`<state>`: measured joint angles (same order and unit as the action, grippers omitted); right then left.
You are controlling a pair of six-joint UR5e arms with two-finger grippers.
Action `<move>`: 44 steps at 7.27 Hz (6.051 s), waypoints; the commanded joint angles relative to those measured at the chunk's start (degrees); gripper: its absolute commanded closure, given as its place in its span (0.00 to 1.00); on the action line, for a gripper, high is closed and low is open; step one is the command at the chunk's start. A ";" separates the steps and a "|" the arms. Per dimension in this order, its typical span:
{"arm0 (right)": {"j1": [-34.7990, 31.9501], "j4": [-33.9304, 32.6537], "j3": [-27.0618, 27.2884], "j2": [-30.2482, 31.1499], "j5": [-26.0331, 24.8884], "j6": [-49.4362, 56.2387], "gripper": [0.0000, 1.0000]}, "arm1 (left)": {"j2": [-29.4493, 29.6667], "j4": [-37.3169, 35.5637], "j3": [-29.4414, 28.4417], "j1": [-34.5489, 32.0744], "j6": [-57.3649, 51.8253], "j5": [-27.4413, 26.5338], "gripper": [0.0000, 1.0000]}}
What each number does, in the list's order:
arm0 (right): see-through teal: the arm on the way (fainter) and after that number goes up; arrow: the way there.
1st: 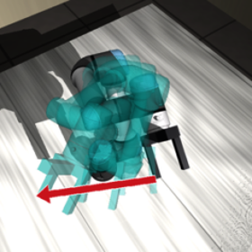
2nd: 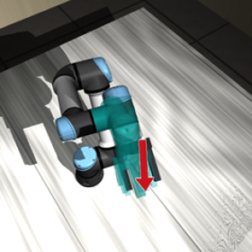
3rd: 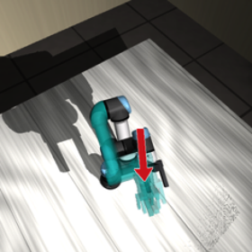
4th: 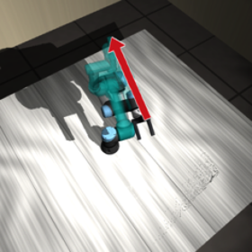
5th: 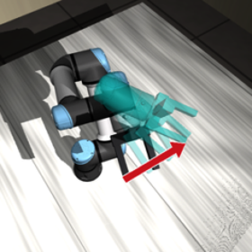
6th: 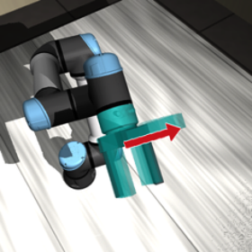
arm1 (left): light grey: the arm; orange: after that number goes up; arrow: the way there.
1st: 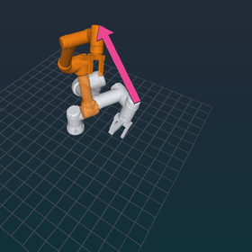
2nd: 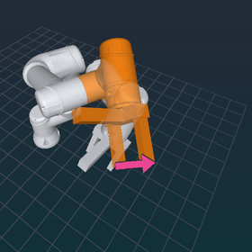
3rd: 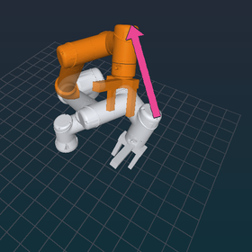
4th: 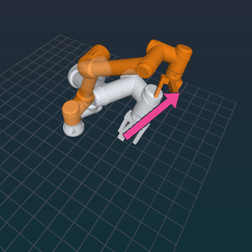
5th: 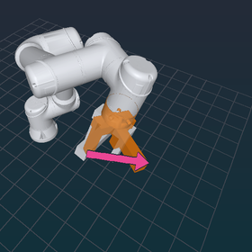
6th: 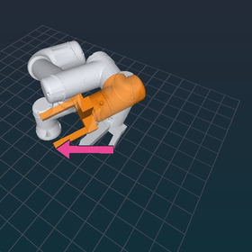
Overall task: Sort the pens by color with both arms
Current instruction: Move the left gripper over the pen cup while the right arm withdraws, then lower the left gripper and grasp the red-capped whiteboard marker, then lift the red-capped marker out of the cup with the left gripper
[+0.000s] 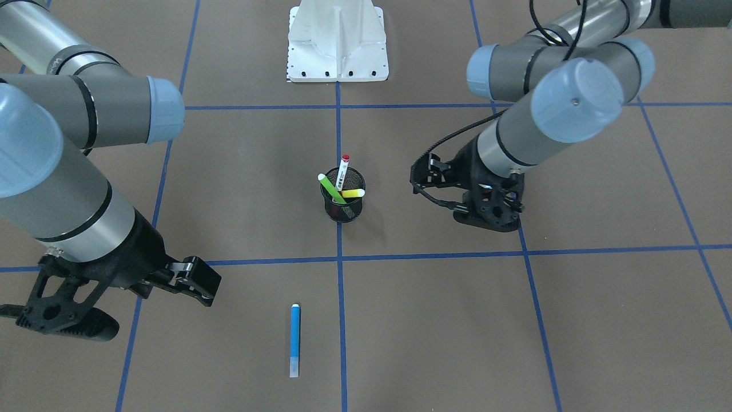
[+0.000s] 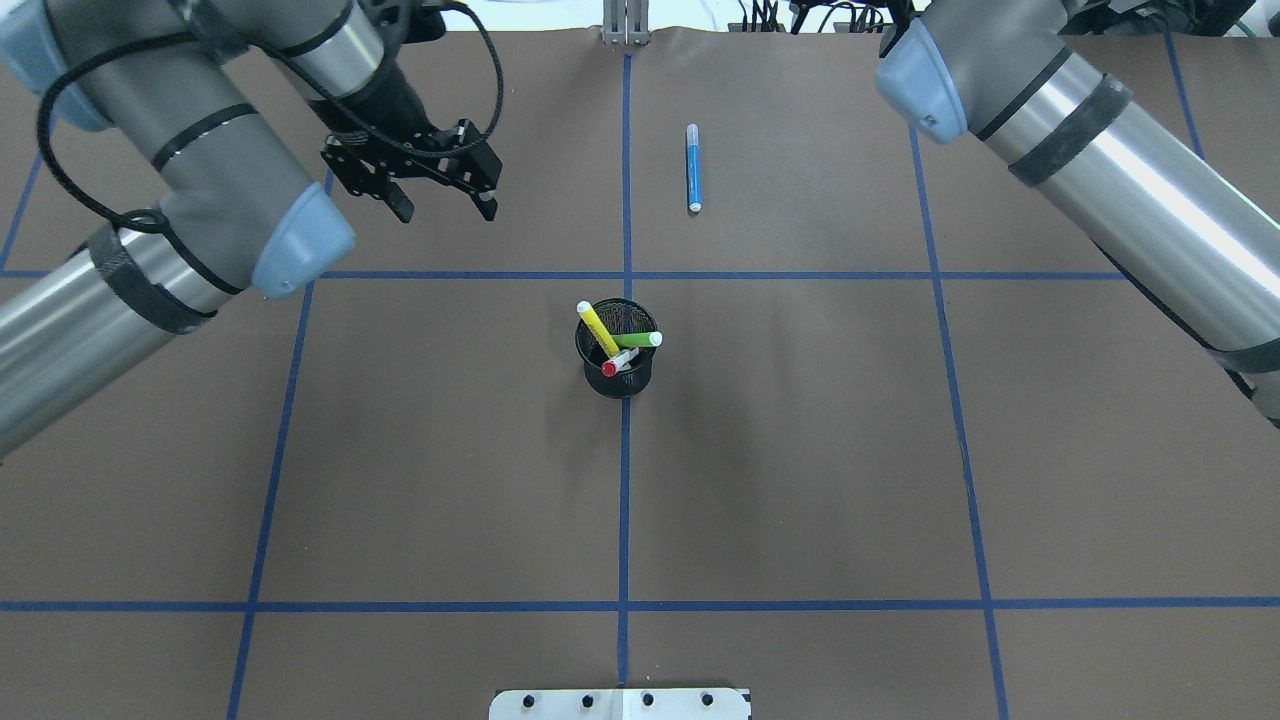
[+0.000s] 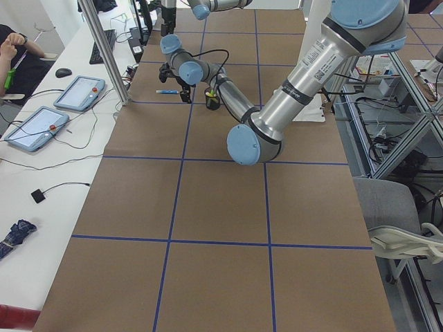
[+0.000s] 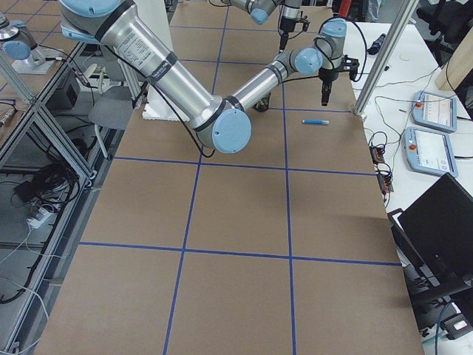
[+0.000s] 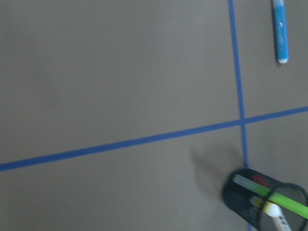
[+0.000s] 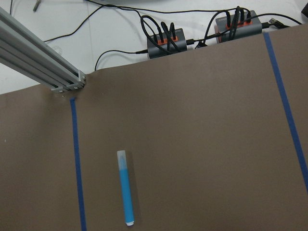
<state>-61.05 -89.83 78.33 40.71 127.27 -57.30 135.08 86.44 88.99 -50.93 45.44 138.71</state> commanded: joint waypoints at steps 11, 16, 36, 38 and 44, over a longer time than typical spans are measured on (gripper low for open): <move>-0.91 -2.81 -0.63 1.83 4.13 2.98 0.00 | 13.73 -9.09 -13.49 14.01 1.85 -8.36 0.31; -1.53 -2.63 -0.63 1.83 4.21 3.86 0.00 | 13.63 -9.09 -12.97 15.50 5.27 -8.28 0.42; -1.17 -2.28 2.96 2.53 4.83 3.25 0.00 | 4.93 -2.66 9.14 7.52 12.04 -19.77 1.00; -1.09 -1.58 3.50 2.88 4.48 3.68 0.00 | 5.28 14.65 -2.36 7.16 17.97 -26.61 1.00; -0.03 4.66 3.06 4.99 4.22 2.81 0.00 | 14.15 35.71 -27.42 14.00 26.55 -54.22 1.00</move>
<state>-61.29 -85.22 81.56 45.71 131.49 -54.44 147.93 117.35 67.01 -38.79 71.44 89.95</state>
